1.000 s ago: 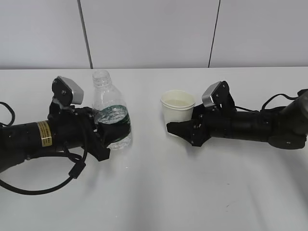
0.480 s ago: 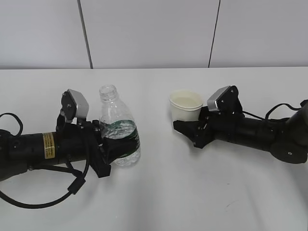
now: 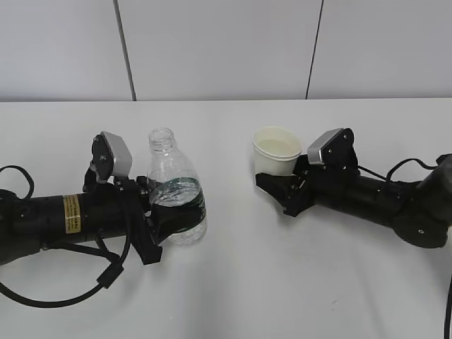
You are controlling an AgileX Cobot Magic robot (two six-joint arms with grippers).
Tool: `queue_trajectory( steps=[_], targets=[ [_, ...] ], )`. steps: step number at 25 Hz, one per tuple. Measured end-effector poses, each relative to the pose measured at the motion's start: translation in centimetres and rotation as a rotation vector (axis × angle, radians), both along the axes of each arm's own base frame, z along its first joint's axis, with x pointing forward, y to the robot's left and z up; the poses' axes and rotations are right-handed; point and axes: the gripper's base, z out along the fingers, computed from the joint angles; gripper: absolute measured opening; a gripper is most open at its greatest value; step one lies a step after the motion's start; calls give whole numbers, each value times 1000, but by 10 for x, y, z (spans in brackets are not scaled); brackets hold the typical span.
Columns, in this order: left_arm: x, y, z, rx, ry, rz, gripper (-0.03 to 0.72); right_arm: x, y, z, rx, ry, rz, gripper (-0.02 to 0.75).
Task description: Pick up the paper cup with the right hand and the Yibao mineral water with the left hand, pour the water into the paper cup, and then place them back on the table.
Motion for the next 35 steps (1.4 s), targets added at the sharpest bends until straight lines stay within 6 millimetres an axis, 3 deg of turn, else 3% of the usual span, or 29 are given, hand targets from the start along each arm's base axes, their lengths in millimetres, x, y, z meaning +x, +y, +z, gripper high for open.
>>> queue_trajectory(
  steps=[6,13,17,21,27,35],
  targets=[
    [1,1,-4,53,-16,2,320,-2,-1,-14,6,31,-17,535],
    [1,1,-3,72,-64,0,325,-2,-1,-17,8,22,-17,547],
    [2,1,-4,84,-68,0,420,-2,-1,-16,10,17,-16,643],
    [3,2,-6,101,-59,20,499,-2,-1,-16,12,14,-11,671],
    [4,4,-7,110,-26,39,516,-5,-1,-17,11,20,-10,671],
    [5,25,1,191,74,47,519,-28,-5,-21,18,86,-39,669]
  ],
)
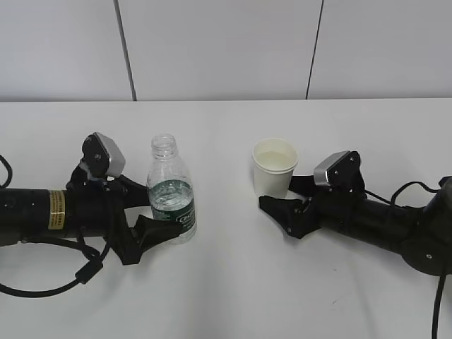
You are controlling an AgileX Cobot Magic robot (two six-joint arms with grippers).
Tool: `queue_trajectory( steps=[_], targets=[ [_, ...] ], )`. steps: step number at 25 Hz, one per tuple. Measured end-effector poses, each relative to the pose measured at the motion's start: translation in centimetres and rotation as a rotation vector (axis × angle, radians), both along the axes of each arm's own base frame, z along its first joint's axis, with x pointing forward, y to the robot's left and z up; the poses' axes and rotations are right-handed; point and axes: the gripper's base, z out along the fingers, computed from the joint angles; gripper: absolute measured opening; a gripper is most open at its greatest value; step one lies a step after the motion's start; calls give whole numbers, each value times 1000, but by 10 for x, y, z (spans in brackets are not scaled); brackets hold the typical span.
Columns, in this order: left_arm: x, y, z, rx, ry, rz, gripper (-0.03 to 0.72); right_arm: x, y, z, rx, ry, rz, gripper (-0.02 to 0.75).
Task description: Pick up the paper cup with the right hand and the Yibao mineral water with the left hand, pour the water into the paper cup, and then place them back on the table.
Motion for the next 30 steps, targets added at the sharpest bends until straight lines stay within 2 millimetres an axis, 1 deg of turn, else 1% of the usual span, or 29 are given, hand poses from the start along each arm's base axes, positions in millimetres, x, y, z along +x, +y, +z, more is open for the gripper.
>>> queue_trajectory(
  steps=[2,5,9,12,15,19,25,30],
  targets=[
    [-3,2,0,28,26,-26,519,-5,-2,2,-2,11,-10,667],
    [-4,5,-4,80,65,-20,519,-12,-6,4,-2,28,-33,666],
    [-4,10,-8,123,98,4,519,-22,-12,1,-19,41,-76,659],
    [-4,19,-10,127,120,37,519,-26,-15,0,-28,44,-120,654],
    [-1,31,-10,120,131,80,519,-28,-21,1,-18,56,-202,645],
    [5,50,-9,112,143,170,519,-24,-28,2,-12,55,-295,633],
    [18,86,-4,100,132,387,517,-18,-45,2,7,61,-506,604],
    [29,110,-1,59,103,593,511,-16,-56,2,19,63,-645,594]
  ],
)
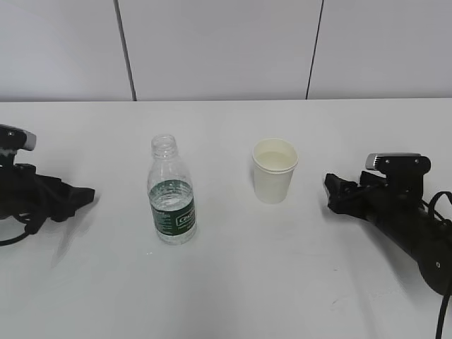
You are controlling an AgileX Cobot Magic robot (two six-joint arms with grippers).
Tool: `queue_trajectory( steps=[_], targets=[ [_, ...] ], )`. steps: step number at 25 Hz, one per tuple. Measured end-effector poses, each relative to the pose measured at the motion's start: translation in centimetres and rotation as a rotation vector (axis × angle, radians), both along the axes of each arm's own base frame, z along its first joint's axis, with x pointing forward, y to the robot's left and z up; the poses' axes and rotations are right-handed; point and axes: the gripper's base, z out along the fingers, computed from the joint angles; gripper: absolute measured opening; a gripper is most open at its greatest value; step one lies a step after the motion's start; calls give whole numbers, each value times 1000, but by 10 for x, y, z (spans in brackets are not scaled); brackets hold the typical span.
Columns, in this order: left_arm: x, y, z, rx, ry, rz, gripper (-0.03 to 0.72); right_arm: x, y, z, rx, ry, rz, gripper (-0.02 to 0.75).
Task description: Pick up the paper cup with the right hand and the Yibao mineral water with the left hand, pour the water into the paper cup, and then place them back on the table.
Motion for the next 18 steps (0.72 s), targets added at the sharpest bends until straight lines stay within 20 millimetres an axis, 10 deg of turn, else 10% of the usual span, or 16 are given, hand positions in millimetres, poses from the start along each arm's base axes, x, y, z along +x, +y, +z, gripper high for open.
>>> queue_trajectory(
  steps=[18],
  targets=[
    [51,58,49,302,268,504,511,0,-14,74,36,126,-123,593]
  ],
)
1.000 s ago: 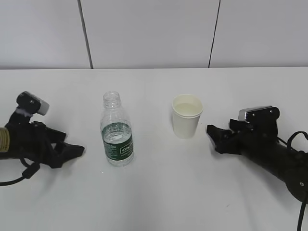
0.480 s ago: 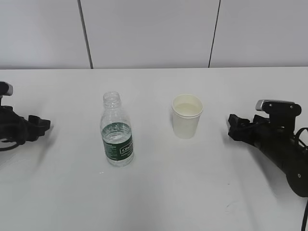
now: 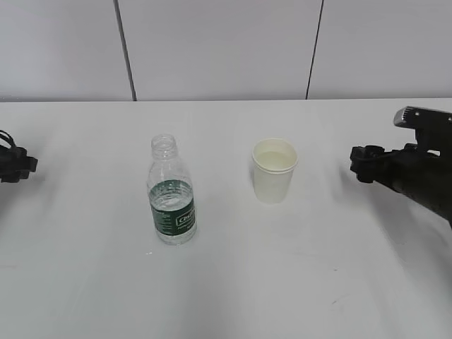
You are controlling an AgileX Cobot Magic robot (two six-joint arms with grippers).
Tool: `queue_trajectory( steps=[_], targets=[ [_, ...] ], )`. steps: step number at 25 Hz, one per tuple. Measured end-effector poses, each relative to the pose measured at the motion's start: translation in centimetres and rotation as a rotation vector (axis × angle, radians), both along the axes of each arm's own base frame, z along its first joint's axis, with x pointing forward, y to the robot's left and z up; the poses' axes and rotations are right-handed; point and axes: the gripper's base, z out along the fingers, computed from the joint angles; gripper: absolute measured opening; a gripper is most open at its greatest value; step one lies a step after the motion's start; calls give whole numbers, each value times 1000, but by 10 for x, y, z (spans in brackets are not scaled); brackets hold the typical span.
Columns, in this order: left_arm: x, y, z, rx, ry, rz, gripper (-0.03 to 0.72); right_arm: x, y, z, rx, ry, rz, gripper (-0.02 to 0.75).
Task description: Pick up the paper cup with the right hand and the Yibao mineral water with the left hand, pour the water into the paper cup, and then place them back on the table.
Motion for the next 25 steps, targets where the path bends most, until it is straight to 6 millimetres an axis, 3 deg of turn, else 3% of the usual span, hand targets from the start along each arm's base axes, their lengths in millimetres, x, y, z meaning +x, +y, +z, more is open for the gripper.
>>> queue_trajectory(
  steps=[7,15,25],
  targets=[
    [-4,9,18,-5,222,184,511,-2,1,19,-24,216,29,593],
    [-4,1,44,-88,426,137,511,23,0,56,-55,519,28,593],
    [1,-2,94,-112,561,103,511,43,2,141,-94,787,85,593]
  ],
)
